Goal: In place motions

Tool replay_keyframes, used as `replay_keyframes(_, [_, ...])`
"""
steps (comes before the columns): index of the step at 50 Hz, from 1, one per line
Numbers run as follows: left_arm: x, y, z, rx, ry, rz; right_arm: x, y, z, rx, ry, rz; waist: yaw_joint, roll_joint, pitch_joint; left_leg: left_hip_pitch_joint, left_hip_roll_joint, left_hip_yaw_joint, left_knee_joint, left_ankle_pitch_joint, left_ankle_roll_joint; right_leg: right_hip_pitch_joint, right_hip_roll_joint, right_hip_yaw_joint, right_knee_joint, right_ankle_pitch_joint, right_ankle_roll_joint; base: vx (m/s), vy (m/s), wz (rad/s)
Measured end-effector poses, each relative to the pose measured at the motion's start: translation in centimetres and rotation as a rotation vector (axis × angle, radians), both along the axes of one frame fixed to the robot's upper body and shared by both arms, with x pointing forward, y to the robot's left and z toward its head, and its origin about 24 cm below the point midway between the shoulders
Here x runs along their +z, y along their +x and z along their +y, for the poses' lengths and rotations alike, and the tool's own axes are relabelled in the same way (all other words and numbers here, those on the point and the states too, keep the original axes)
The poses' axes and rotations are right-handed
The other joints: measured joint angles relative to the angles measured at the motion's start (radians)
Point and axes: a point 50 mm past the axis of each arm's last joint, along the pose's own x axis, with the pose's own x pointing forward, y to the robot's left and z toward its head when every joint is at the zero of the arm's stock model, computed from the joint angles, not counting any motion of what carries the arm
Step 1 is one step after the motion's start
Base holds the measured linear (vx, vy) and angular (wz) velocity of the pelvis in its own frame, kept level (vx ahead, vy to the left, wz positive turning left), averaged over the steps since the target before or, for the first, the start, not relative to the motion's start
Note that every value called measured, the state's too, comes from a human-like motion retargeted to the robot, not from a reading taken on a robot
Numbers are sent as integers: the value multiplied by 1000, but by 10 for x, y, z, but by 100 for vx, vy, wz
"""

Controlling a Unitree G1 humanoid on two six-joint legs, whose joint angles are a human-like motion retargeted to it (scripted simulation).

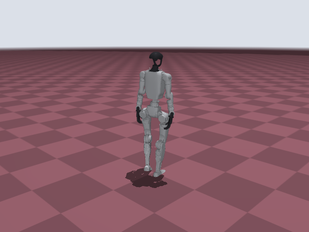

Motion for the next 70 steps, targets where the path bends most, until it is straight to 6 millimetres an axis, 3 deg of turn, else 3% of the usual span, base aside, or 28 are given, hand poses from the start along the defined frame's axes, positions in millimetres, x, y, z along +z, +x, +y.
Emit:
replay_keyframes(2, [0, 2, 1, -10, 10, -8, 1, -3, -2, 0, -9, 11, -8, 22, -4, 93, -18, -27, -144, -142, -16, 2, 21, -9, -1, -3, 4, 5, -7, 9])
replay_keyframes(5, [-1, 5, -2, -20, 4, -15, 2, -8, -5, -2, -22, 35, -31, 60, -19, 165, -17, -42, -305, -228, 0, -2, 43, -32, -4, -4, 19, 2, -9, 22])
replay_keyframes(10, [-1, 27, -1, -53, -9, -60, 0, 1, 2, -56, -15, -5, -82, 76, 6, 195, -12, -91, -434, -159, -10, -3, 37, -95, -1, -11, 41, -15, -8, 38])
replay_keyframes(15, [-1, 44, 5, -143, 1, -108, -1, -1, 6, -57, 27, 5, -63, 72, -7, 186, -25, -104, -446, -160, 9, -11, 22, -124, 11, -24, 65, -1, -7, 9])
replay_keyframes(20, [0, 54, 4, -119, 1, -144, -1, 9, 7, 2, 28, -30, -2, 67, 15, 192, -11, -57, -426, -179, 16, -23, 10, -92, 103, -63, 98, -4, -8, -56])
replay_keyframes(22, [0, 54, 4, -106, -4, -148, -2, 14, 8, 31, 42, -52, 68, 65, 12, 194, 6, 18, -425, -192, 16, -54, 6, -23, 186, -69, 127, -2, -9, -194])
replay_keyframes(25, [0, 53, 7, -102, -3, -144, -2, 24, 9, 28, 40, -106, 184, 48, 16, 203, 17, 146, -432, -207, 15, -108, 23, 105, 324, 5, 165, -7, -10, -146])
replay_keyframes(28, [0, 47, 8, -108, -4, -119, -3, 25, 13, -43, 46, -136, -42, 128, 31, 165, 68, -81, -427, -167, 16, -318, 8, -112, 651, 25, 166, -5, -10, 249])
replay_keyframes(30, [0, 46, 10, -100, -3, -112, -3, 28, 13, -78, 62, -140, 3, 116, 28, 165, 69, -19, -436, -165, 16, -394, 11, -97, 805, -4, 140, -10, -11, -102])
replay_keyframes(32, [1, 48, 13, -98, 2, -113, -2, 33, 14, -136, 88, -148, 91, 57, 35, 181, 28, 87, -453, -166, 23, -501, 29, -57, 997, -46, 68, -12, -12, -213])
replay_keyframes(34, [1, 50, 15, -99, 7, -115, -1, 36, 16, -219, 136, -157, 83, 36, 39, 174, 10, 88, -459, -158, 30, -620, 12, -74, 1186, -81, 35, -9, -12, -3])
replay_keyframes(35, [2, 50, 17, -100, 10, -114, -1, 36, 19, -268, 169, -160, 47, 49, 36, 160, 20, 51, -456, -152, 33, -667, -7, -98, 1254, -87, 45, -5, -9, 244])
replay_keyframes(37, [1, 47, 16, -102, 8, -108, -1, 32, 21, -362, 183, -152, -115, 191, 52, 96, 143, -139, -413, -140, 25, -752, -53, -278, 1366, -84, 66, -4, -6, 277])
replay_keyframes(43, [1, 50, 12, -99, -2, -114, 0, 31, 11, -401, 120, -168, -136, 192, 61, 69, 148, -150, -384, -151, 51, -915, -71, -277, 1542, -100, 51, -3, -3, 25])
replay_keyframes(52, [-1, 46, 2, -118, -28, -110, -1, 19, 9, -219, 96, -125, -95, 158, 52, 112, 125, -104, -411, -149, 31, -714, -46, -212, 1232, -51, 60, 4, 0, -16])
replay_keyframes(56, [-1, 37, -2, -111, -41, -83, -2, 12, 13, -224, 97, -101, -55, 142, 39, 135, 115, -70, -429, -145, 14, -541, 37, -129, 945, 3, 119, 4, 1, -27])
replay_keyframes(60, [-1, 25, -6, -126, -53, -51, -2, 6, 11, -210, 65, -96, -123, 179, 47, 134, 136, -153, -421, -141, -1, -351, 72, -159, 627, 71, 159, 5, 4, 84])
replay_keyframes(62, [-1, 21, -6, -129, -54, -40, -2, 8, 8, -168, 41, -110, -100, 136, 30, 141, 84, -118, -422, -148, 3, -234, 72, -118, 425, 112, 177, 4, 5, -39])
replay_keyframes(63, [-1, 21, -3, -133, -52, -37, -2, 11, 8, -143, 33, -118, -90, 114, 31, 151, 64, -105, -421, -153, 3, -178, 64, -116, 339, 69, 180, 5, 6, -38])
replay_keyframes(66, [0, 19, 1, -136, -48, -28, -2, 15, 7, -71, 17, -129, -59, 72, 21, 169, 24, -74, -422, -163, 0, -66, 57, -150, 158, -63, 108, 6, 8, -37])
replay_keyframes(68, [0, 17, 2, -131, -46, -24, -2, 17, 7, -30, 14, -129, -25, 50, 13, 177, 6, -40, -424, -168, -4, -36, 52, -133, 74, -53, 85, 1, 9, -71])
replay_keyframes(70, [0, 20, 2, -125, -47, -29, -2, 24, 8, -6, 22, -136, 6, 43, 14, 173, 6, -13, -423, -168, -6, -36, 47, -99, 38, -25, 99, -12, 9, -51])
